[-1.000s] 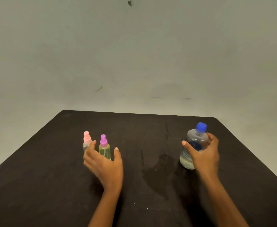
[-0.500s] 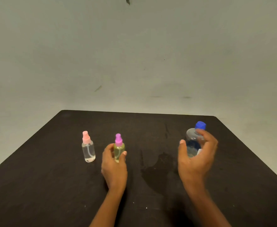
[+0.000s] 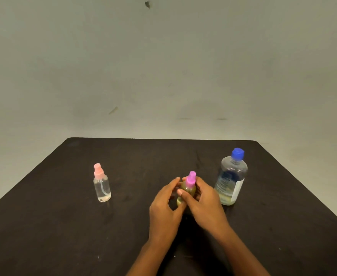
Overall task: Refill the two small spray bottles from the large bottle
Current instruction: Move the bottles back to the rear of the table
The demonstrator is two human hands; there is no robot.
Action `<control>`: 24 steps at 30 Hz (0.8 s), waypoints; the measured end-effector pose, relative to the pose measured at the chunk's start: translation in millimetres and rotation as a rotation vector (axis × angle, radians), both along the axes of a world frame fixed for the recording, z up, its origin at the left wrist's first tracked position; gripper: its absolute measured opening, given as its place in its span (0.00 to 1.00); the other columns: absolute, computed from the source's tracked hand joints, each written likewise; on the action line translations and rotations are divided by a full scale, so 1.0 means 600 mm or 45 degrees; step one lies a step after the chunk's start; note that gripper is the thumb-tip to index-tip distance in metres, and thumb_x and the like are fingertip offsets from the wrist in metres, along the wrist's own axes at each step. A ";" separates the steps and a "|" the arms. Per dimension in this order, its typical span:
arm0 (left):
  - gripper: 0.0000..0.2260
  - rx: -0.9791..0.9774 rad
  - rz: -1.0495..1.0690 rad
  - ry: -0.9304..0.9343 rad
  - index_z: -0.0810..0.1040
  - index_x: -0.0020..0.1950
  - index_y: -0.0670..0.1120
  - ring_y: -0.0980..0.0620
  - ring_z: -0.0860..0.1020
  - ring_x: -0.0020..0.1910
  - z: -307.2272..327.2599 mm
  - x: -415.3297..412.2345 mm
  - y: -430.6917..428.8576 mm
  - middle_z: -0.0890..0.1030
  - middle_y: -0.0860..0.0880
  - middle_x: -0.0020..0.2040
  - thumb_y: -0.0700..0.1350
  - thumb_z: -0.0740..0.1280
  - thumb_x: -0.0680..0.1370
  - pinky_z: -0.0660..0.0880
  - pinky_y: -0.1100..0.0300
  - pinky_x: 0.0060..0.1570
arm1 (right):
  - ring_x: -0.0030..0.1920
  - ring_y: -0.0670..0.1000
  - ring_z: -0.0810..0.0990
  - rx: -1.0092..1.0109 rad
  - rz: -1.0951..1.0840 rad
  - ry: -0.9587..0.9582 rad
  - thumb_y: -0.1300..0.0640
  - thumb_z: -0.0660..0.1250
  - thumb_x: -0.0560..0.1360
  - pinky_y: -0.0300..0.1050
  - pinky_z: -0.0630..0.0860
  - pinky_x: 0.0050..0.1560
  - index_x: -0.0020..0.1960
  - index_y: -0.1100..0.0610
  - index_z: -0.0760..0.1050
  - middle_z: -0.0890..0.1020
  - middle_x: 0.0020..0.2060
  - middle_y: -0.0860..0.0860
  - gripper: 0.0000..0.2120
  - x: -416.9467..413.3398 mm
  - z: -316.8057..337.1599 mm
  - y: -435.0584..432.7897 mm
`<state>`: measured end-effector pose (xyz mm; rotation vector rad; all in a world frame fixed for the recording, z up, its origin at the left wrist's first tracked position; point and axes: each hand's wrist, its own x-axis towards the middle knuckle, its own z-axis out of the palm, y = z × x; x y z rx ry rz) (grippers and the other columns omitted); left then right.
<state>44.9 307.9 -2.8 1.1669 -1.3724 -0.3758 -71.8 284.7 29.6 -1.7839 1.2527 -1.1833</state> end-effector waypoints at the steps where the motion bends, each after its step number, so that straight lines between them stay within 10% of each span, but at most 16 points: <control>1: 0.32 -0.004 0.015 -0.046 0.70 0.65 0.62 0.64 0.73 0.61 0.002 0.009 -0.002 0.76 0.61 0.60 0.40 0.77 0.68 0.69 0.71 0.58 | 0.43 0.40 0.81 -0.030 -0.068 0.013 0.52 0.71 0.72 0.37 0.77 0.47 0.50 0.44 0.75 0.83 0.41 0.43 0.09 -0.001 -0.001 -0.003; 5: 0.38 -0.092 0.354 -0.233 0.69 0.70 0.51 0.60 0.64 0.66 0.014 0.067 -0.015 0.71 0.55 0.65 0.46 0.80 0.63 0.62 0.61 0.67 | 0.40 0.42 0.78 -0.099 -0.338 0.117 0.49 0.70 0.73 0.32 0.70 0.39 0.46 0.46 0.73 0.79 0.36 0.42 0.07 -0.011 -0.007 -0.021; 14: 0.47 0.225 0.905 0.231 0.51 0.77 0.48 0.44 0.53 0.74 0.014 0.172 -0.024 0.59 0.44 0.75 0.40 0.77 0.67 0.55 0.46 0.71 | 0.40 0.43 0.77 -0.050 -0.409 0.216 0.47 0.70 0.72 0.32 0.68 0.38 0.52 0.51 0.74 0.78 0.36 0.42 0.12 -0.013 -0.028 -0.037; 24: 0.21 0.430 0.813 0.402 0.68 0.69 0.48 0.44 0.74 0.59 -0.005 0.179 -0.031 0.76 0.45 0.61 0.37 0.66 0.77 0.70 0.48 0.60 | 0.64 0.52 0.71 -0.353 -0.519 0.171 0.51 0.70 0.74 0.51 0.72 0.62 0.69 0.56 0.65 0.71 0.64 0.51 0.28 -0.008 -0.003 -0.010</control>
